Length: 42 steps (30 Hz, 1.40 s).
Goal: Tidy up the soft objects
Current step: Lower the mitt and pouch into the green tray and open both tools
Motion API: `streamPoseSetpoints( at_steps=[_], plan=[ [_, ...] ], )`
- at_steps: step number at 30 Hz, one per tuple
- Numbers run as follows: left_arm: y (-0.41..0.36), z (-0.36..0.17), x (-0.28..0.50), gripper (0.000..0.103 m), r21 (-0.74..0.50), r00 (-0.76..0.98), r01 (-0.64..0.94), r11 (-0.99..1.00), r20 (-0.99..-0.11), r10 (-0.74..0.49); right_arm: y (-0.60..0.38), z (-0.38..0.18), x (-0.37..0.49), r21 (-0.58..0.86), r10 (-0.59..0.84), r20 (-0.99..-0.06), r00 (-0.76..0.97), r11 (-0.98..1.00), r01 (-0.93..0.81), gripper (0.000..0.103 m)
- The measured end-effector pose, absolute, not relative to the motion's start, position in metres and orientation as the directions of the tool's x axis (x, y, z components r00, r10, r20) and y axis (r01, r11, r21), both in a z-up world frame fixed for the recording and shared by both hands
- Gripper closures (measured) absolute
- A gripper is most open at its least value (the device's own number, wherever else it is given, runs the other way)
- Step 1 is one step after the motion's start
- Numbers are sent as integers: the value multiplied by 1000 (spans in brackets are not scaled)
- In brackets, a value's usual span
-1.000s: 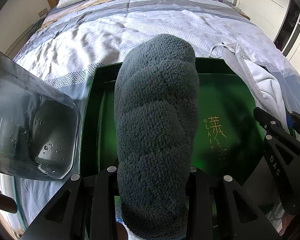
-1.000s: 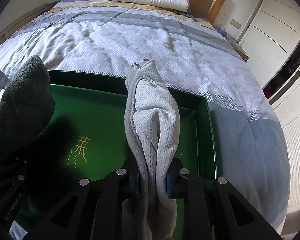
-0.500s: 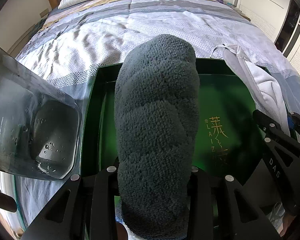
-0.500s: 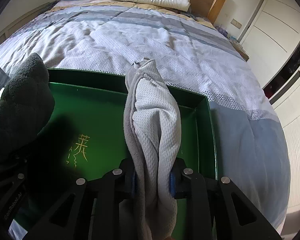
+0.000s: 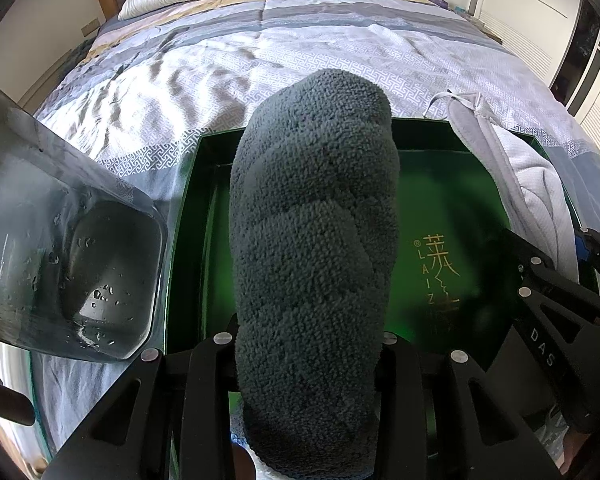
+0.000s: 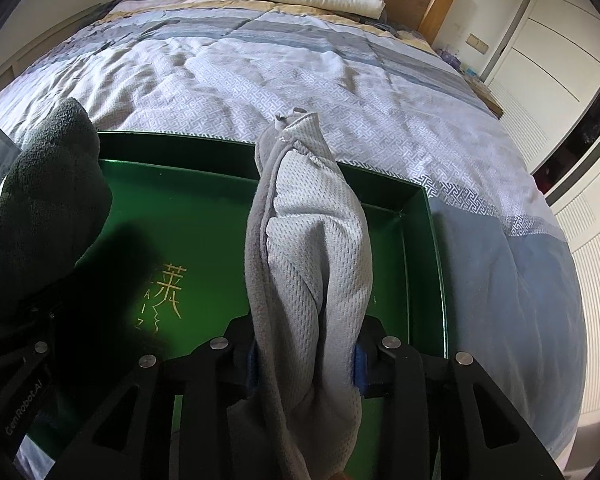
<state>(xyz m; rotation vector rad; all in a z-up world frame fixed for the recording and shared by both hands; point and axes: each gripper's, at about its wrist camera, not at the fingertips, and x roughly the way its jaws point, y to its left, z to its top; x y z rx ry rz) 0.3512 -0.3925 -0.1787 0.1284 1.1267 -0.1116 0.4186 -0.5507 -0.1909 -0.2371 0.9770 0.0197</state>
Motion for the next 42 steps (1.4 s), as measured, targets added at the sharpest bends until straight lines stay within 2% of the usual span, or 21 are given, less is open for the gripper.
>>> streamPoseSetpoints(
  at_steps=[4,9,13,15,24,28,35,42],
  plan=[
    [-392,-178,352,73,44,425,150,988,-905,-24,-551,-191,419,-191,-91,-822,562,974,-121,62],
    [-394,-178,352,72,45,427,145,988,-904,-21,-550,-188,415,-189,-85,-817,571,974,-124,44],
    [-394,-177,352,70,50,433,142,989,-901,-17,-550,-184,413,-175,-70,-812,580,976,-128,35],
    [-393,-177,352,69,48,433,140,989,-901,-17,-549,-182,412,-182,-74,-807,586,975,-127,27],
    [-394,-176,351,66,49,441,137,989,-897,-17,-547,-178,407,-190,-80,-801,594,974,-125,22],
    [-393,-175,352,60,53,445,133,990,-895,-12,-545,-177,406,-199,-87,-797,597,972,-124,21],
    [-394,-173,351,58,55,454,135,989,-891,-12,-544,-174,404,-209,-95,-789,607,971,-119,20],
    [-397,-160,347,42,77,505,130,988,-863,0,-545,-162,397,-222,-109,-762,638,970,-98,17]
  ],
)
